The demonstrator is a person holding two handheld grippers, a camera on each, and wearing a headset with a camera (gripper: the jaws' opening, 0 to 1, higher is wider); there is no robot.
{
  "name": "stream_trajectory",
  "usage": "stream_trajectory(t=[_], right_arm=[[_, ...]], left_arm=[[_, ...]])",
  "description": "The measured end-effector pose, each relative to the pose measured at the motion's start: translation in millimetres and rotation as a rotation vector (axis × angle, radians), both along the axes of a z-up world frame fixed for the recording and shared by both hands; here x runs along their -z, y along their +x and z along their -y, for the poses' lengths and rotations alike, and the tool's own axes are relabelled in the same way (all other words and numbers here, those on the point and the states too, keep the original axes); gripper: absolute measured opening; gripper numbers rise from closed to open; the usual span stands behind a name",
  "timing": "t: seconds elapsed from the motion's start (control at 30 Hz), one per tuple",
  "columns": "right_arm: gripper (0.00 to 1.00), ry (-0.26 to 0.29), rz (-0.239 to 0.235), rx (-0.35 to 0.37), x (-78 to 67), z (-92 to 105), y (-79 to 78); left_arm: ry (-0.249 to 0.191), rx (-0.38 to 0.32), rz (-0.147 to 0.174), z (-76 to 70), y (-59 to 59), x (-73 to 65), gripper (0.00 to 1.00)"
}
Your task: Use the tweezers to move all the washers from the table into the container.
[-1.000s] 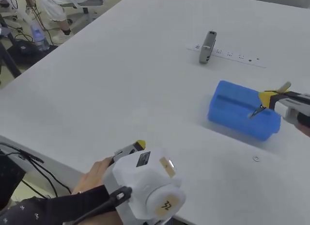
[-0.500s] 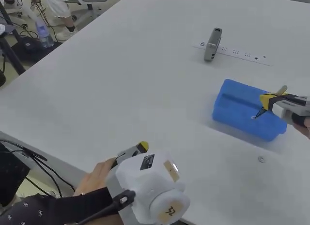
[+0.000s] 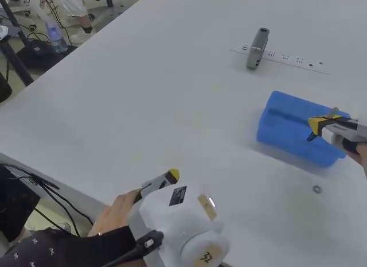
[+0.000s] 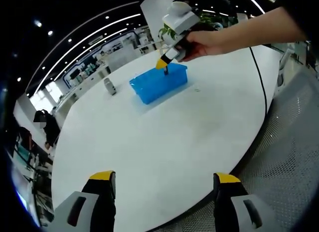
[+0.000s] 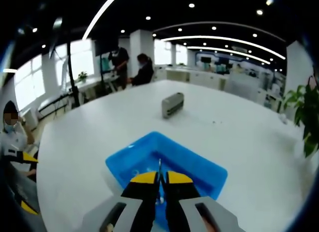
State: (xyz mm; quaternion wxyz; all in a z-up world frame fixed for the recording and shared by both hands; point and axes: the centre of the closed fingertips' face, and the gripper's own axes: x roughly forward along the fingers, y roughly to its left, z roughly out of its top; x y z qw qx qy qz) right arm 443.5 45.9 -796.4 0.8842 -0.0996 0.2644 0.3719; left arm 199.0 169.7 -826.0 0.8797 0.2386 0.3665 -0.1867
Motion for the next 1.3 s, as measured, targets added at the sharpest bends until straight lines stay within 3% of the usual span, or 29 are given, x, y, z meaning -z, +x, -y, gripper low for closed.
stream_trajectory(t=[0.37,0.47,0.57,0.7,0.83,1.0,1.13,1.3], right_arm=[[0.03,0.016,-0.016,0.018,3.4,2.6,1.4],[0.03,0.029,-0.014,0.027,-1.6,2.9,0.2],[0.03,0.039,0.004,0.031,-7.7,3.4,1.1],[0.03,0.090,0.012,0.042,-24.4,5.8,-2.3],[0.03,0.129,0.041,0.042,-46.7,11.7,-13.9],[0.03,0.135,0.072,0.020,-63.2,17.1,-31.9],[0.03,0.138,0.066,0.003,-64.0,24.4,-48.3],[0.03,0.134,0.026,0.002,-49.1,35.9,-63.4]], left_arm=[[-0.005,0.005,0.003,1.1,-0.1,-0.4,0.82],[-0.015,0.004,0.010,1.7,0.5,-2.4,0.82],[-0.062,-0.002,0.039,4.6,3.0,-10.4,0.82],[-0.071,0.016,0.028,8.4,1.1,-9.5,0.83],[-0.097,0.029,0.050,12.0,1.6,-16.4,0.83],[-0.105,0.038,0.028,13.9,-0.2,-16.1,0.84],[-0.125,0.050,0.035,17.7,0.4,-26.9,0.82],[-0.123,0.088,0.057,32.0,7.7,-40.2,0.82]])
